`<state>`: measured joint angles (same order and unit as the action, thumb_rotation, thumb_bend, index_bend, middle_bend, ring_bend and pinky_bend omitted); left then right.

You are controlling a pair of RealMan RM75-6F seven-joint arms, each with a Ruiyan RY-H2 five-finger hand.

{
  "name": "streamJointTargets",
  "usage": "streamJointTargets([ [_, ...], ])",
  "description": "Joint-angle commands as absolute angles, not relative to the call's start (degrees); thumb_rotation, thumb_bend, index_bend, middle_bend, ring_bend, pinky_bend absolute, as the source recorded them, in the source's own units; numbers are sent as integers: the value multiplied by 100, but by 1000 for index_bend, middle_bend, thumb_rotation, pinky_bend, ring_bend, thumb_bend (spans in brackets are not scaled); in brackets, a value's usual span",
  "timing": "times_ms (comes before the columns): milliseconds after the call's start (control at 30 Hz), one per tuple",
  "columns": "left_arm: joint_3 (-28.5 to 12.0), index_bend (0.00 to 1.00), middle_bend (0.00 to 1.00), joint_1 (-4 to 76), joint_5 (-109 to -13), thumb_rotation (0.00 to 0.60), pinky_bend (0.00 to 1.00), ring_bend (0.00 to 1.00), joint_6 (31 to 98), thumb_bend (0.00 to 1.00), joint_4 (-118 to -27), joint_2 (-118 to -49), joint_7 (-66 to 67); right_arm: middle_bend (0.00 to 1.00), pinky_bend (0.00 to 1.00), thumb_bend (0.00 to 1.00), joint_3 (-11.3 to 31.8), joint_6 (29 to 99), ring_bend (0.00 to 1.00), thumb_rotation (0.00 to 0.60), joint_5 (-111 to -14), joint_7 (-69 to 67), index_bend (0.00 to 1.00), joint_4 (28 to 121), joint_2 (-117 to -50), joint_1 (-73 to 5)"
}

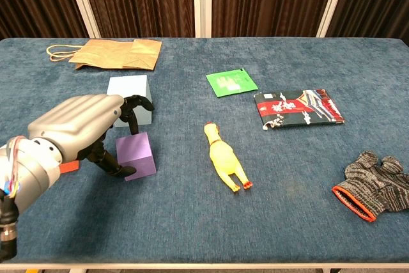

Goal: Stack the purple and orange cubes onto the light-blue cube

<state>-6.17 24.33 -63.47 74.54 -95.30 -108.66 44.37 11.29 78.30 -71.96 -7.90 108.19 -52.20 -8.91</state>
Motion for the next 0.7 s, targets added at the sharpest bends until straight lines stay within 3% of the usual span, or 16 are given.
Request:
streamJointTargets([
  [33, -626, 277, 541, 2445, -6365, 600, 361, 315, 7476, 234, -9474, -10899, 4405, 70, 0, 159, 1136, 7832, 0, 600, -7190, -788, 20, 10824, -5220, -893],
  [400, -639, 297, 586, 2398, -6345, 600, 371, 333, 7613, 263, -9638, -10688, 4362, 70, 0, 158, 1151, 7837, 0, 600, -7175, -834, 21, 10807, -5206, -879],
  [700, -708, 297, 586, 2330, -6490, 600, 371, 333, 7856, 269, -10836, -9521, 4612, 70, 0, 158, 1144, 7843, 0, 600, -7184, -748, 20, 10832, -5230, -888],
])
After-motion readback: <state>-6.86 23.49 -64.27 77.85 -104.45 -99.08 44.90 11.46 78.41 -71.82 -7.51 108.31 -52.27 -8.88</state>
